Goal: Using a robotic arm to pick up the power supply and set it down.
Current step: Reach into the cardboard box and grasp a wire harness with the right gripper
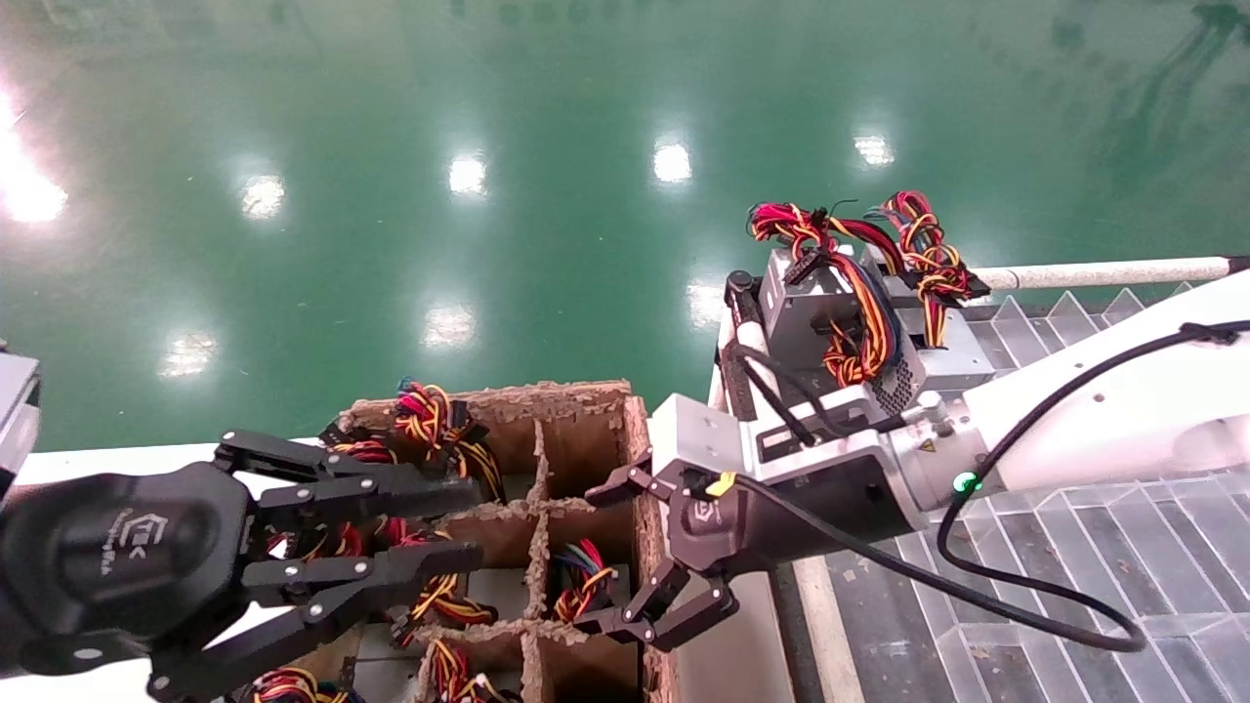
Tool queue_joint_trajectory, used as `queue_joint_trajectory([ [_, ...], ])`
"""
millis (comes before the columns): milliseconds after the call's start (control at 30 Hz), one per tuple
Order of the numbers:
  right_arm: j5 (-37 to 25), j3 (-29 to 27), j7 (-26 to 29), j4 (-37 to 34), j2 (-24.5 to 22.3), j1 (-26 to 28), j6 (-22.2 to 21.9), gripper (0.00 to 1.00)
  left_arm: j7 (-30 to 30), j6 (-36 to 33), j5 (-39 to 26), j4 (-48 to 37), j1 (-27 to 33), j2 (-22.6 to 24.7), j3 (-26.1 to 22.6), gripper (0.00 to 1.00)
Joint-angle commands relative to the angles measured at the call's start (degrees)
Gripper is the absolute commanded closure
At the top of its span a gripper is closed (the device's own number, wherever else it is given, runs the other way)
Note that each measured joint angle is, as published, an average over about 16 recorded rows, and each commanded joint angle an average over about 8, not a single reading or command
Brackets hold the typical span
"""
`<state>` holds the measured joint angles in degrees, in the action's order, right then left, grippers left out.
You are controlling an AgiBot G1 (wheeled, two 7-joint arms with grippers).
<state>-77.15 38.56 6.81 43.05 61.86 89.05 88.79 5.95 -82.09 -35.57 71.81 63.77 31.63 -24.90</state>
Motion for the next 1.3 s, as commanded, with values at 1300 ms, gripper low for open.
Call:
queue_joint_trajectory([
  [1300, -0.6, 4.9, 1.6, 0.2, 0.6, 3.6, 0.6, 1.0, 0.0, 0.0, 0.0, 0.0, 0.0, 0.0, 0.0, 1.0],
])
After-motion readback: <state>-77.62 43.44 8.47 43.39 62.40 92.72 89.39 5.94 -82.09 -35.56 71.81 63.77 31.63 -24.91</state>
